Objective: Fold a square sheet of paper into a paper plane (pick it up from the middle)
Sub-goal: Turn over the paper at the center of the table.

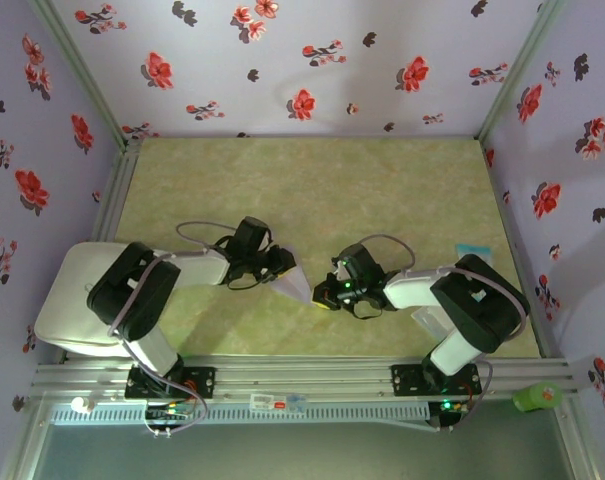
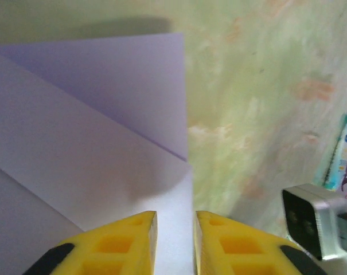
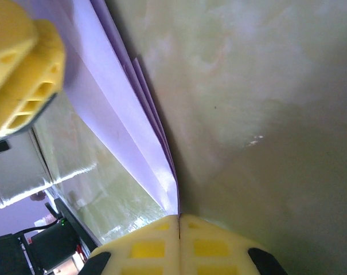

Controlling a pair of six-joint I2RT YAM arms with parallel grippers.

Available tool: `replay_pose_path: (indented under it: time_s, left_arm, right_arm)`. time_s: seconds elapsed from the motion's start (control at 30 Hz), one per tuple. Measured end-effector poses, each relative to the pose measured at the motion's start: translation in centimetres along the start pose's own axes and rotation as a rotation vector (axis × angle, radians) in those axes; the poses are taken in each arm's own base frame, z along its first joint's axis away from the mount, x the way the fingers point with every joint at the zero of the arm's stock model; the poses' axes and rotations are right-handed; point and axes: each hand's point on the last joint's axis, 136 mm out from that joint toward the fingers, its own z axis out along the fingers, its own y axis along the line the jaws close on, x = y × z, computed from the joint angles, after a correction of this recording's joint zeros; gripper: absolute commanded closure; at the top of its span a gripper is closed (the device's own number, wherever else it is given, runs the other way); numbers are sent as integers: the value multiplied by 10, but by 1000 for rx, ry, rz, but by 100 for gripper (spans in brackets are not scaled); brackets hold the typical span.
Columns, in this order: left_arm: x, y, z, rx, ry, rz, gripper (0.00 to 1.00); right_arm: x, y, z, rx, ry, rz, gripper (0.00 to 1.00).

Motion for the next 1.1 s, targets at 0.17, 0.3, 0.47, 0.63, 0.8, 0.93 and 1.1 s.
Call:
replay_pose_path:
  time_s: [0.17,0.3,0.47,0.63,0.8,0.93,1.1]
  left_arm:
    - [-9,-20,-17,37,-46,32,65]
    - [-19,-33,-34,66,-97,46,63]
    - [-30,-37,-49,75,-144,49,63]
    - [-36,-38,-57,78,-175,59,62]
    - [-35,-40,-64,90,-184,71,62]
    - [-32,-40,-68,88,-185,93,62]
    - [-30,-43,-75,102,-192,113,61]
  right_arm:
    - [-1,-1,-7,6,-30,-34,100]
    - [-3,2,-13,15,-55,-76,100]
    - [-2,-4,-18,52,-62,-107,100]
    - [-5,-4,-29,113,-80,-178,100]
    - [-17,6,-42,156,-140,-272,100]
    - [-22,4,-46,189,-167,-302,100]
    - [-27,2,-56,223,-212,-325,100]
